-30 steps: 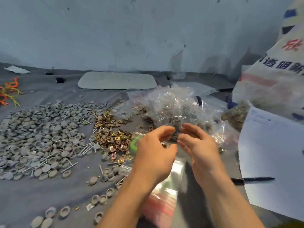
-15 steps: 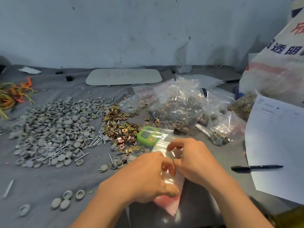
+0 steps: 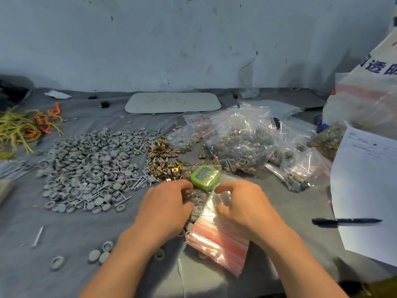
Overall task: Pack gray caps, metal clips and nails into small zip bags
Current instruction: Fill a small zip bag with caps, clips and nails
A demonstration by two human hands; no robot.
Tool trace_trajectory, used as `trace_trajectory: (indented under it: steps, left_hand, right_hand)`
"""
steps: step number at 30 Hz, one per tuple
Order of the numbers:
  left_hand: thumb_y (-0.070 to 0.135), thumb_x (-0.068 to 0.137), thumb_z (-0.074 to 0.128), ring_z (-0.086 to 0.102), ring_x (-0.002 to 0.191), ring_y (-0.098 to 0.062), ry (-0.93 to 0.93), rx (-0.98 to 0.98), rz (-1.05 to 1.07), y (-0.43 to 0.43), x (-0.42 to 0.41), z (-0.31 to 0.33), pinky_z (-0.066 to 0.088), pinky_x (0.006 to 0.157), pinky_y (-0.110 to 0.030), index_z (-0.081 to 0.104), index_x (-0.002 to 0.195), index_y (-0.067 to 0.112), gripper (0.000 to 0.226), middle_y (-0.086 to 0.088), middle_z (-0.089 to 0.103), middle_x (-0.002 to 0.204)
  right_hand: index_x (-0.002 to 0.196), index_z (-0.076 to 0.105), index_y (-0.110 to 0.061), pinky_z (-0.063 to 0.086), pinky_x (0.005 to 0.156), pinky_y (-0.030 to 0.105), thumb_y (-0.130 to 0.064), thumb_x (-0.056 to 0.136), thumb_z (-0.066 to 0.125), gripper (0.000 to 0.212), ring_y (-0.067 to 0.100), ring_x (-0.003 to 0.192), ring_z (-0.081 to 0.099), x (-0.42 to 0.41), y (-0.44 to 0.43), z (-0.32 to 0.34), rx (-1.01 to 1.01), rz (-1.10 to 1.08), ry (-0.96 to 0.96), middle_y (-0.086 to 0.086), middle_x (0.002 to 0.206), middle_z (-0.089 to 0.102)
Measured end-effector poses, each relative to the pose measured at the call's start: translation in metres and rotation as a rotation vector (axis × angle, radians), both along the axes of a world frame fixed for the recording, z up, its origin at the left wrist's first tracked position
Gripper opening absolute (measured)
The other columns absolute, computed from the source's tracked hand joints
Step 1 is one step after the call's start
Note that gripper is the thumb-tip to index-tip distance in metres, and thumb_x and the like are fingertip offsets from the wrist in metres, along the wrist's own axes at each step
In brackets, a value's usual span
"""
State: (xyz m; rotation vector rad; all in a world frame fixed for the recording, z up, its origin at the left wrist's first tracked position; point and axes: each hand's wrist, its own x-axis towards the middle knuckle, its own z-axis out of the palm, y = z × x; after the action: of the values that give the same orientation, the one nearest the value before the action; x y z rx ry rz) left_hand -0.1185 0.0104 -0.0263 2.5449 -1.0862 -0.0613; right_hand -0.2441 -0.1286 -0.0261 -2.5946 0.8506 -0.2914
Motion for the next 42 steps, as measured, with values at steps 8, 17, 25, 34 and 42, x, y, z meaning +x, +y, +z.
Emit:
trace_trajectory:
  steps: [8,17,25,34,42]
  left_hand:
    - [0.033,0.092,0.074,0.06,0.056,-0.001,0.025,-0.276,0.148,0.005,0.005,0.007,0.051,0.057,-0.017,0.078,0.086,0.04,0.01,0.025,0.067,0.067]
    - [0.027,0.089,0.079,0.059,0.055,-0.003,0.397,-0.879,0.254,0.028,0.035,0.011,0.05,0.063,-0.031,0.078,0.083,0.051,0.025,0.009,0.072,0.064]
    - [0.038,0.083,0.081,0.063,0.061,0.007,0.199,-0.542,0.219,0.049,0.032,0.014,0.039,0.049,-0.009,0.078,0.068,0.046,0.018,0.024,0.07,0.064]
    - [0.027,0.073,0.09,0.067,0.072,0.004,0.216,-0.546,0.137,0.066,0.036,0.013,0.047,0.06,-0.009,0.078,0.082,0.049,0.027,0.026,0.072,0.075]
    - [0.013,0.09,0.075,0.07,0.071,-0.005,0.541,-0.634,0.098,0.073,0.041,0.01,0.055,0.066,-0.024,0.084,0.089,0.037,0.026,0.003,0.079,0.08]
  right_hand:
    - [0.112,0.076,-0.033,0.056,0.082,0.023,-0.022,0.085,0.068,0.031,-0.002,0.083,0.066,0.008,0.004,-0.002,0.166,0.037,-0.102,-0.02,0.094,0.073]
    - [0.099,0.075,-0.024,0.06,0.08,0.039,-0.037,0.091,0.073,0.015,0.014,0.075,0.075,0.036,0.047,0.006,0.951,0.086,-0.447,-0.001,0.092,0.079]
    - [0.074,0.076,-0.012,0.048,0.054,0.022,-0.007,0.095,0.06,0.028,0.017,0.063,0.062,0.065,0.069,0.005,1.091,0.018,-0.587,0.011,0.077,0.076]
    - [0.084,0.079,-0.023,0.054,0.064,0.041,-0.026,0.081,0.067,0.013,0.014,0.057,0.064,0.074,0.08,-0.006,0.892,0.087,-0.465,0.004,0.069,0.074]
    - [0.076,0.081,-0.027,0.051,0.053,0.027,-0.033,0.09,0.072,0.016,0.007,0.056,0.064,0.081,0.082,0.002,0.608,0.039,-0.42,-0.011,0.062,0.071]
